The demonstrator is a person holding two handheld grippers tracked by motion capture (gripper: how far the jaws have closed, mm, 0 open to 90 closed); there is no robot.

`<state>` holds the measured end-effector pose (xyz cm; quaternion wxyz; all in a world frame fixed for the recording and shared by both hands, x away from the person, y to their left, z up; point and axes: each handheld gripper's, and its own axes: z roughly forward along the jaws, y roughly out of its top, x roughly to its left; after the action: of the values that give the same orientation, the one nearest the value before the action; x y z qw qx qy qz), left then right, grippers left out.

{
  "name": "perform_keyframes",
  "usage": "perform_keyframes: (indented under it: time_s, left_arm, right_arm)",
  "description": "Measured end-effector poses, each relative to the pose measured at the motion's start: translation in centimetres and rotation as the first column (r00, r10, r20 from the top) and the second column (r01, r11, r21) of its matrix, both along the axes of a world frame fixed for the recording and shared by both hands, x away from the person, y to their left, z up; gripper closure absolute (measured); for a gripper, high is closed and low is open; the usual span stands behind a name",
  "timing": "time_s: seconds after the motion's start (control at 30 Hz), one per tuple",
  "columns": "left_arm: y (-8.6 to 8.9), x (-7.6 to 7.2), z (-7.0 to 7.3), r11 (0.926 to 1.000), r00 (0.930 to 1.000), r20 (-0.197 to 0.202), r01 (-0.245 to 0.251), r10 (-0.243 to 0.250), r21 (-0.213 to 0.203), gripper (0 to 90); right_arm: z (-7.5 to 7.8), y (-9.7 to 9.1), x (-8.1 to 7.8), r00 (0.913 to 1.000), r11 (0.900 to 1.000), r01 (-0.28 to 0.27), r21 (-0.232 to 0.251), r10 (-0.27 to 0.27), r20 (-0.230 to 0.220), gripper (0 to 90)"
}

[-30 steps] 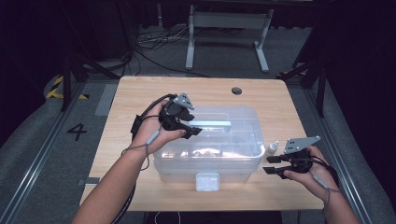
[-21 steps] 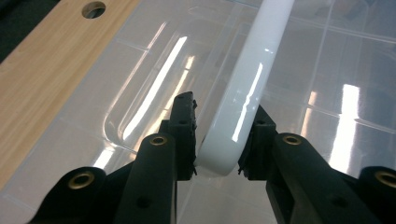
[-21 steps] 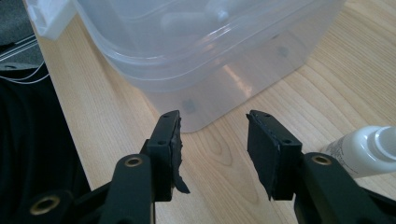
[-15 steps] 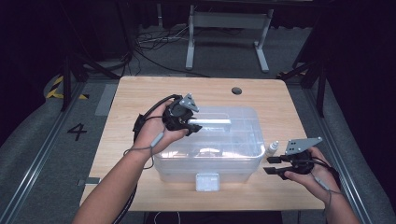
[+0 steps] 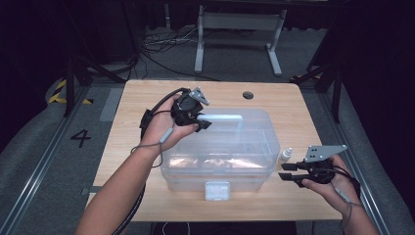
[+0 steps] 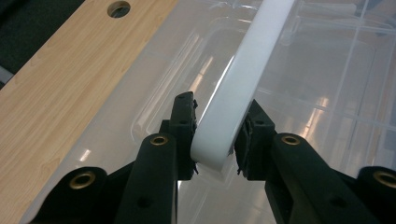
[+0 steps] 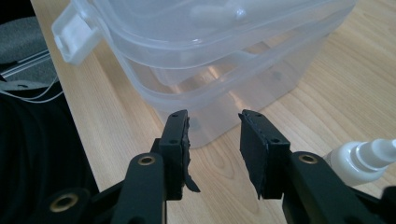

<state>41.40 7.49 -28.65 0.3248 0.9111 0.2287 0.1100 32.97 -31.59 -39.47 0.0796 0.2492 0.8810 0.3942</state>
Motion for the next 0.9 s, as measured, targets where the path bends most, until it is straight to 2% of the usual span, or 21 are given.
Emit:
perform_keyframes:
  time_s: [0.03, 0.1, 0.17, 0.33, 0.37, 0.4, 0.43, 0.5, 0.53, 0.7, 0.8, 0.9]
  left_arm:
    - [0.0, 0.1, 0.1, 1.0000, 1.0000, -0.005, 0.002, -0.002, -0.003, 71.5]
    - [0.0, 0.4, 0.3, 1.0000, 0.9999, -0.011, -0.001, 0.001, -0.001, 71.4]
    - [0.1, 0.6, 0.5, 1.0000, 0.9998, -0.020, -0.004, 0.004, 0.000, 71.2]
    - [0.2, 1.1, 0.7, 0.9998, 0.9996, -0.026, -0.011, 0.011, -0.015, 71.1]
    - [0.2, 1.1, 0.7, 0.9998, 0.9996, -0.026, -0.011, 0.011, -0.015, 71.1]
    - [0.3, 1.3, 0.7, 0.9996, 0.9994, -0.033, -0.013, 0.012, -0.026, 71.0]
    - [0.3, 1.5, 0.8, 0.9992, 0.9991, -0.040, -0.015, 0.013, -0.036, 71.0]
    - [0.4, 1.8, 0.9, 0.9988, 0.9986, -0.051, -0.018, 0.016, -0.045, 71.0]
    - [0.4, 1.9, 0.9, 0.9988, 0.9986, -0.051, -0.018, 0.016, -0.045, 71.0]
    - [0.4, 2.0, 0.9, 0.9986, 0.9976, -0.068, -0.018, 0.015, -0.049, 70.9]
    - [0.4, 1.8, 1.0, 0.9990, 0.9972, -0.075, -0.012, 0.008, -0.044, 71.0]
    - [0.5, 1.8, 1.0, 0.9988, 0.9966, -0.082, -0.007, 0.003, -0.048, 70.8]
  right_arm:
    - [0.1, 0.0, -0.1, 1.0000, 1.0000, 0.001, 0.005, -0.001, 0.003, 66.4]
    - [0.4, -0.1, -0.3, 0.9999, 0.9999, -0.001, 0.011, 0.001, 0.015, 80.4]
    - [0.7, 0.0, -0.5, 0.9993, 0.9998, -0.014, 0.013, 0.014, 0.036, 90.0]
    - [1.1, 0.4, -0.7, 0.9981, 0.9957, -0.037, 0.084, 0.033, 0.051, 90.0]
    - [1.1, 0.4, -0.7, 0.9981, 0.9957, -0.037, 0.084, 0.033, 0.051, 90.0]
    - [1.1, 0.5, -0.7, 0.9978, 0.9921, -0.044, 0.118, 0.037, 0.055, 90.0]
    - [1.1, 0.5, -0.7, 0.9978, 0.9921, -0.044, 0.118, 0.037, 0.055, 90.0]
    - [1.0, 0.7, -0.6, 0.9978, 0.9860, -0.047, 0.160, 0.039, 0.053, 90.0]
    - [1.0, 0.7, -0.6, 0.9978, 0.9860, -0.047, 0.160, 0.039, 0.053, 90.0]
    - [0.5, 0.9, -0.3, 0.9978, 0.9742, -0.038, 0.223, 0.025, 0.061, 90.0]
    - [0.4, 0.9, -0.2, 0.9979, 0.9704, -0.037, 0.239, 0.023, 0.061, 90.0]
    - [0.4, 1.0, -0.2, 0.9977, 0.9707, -0.034, 0.238, 0.019, 0.065, 90.0]
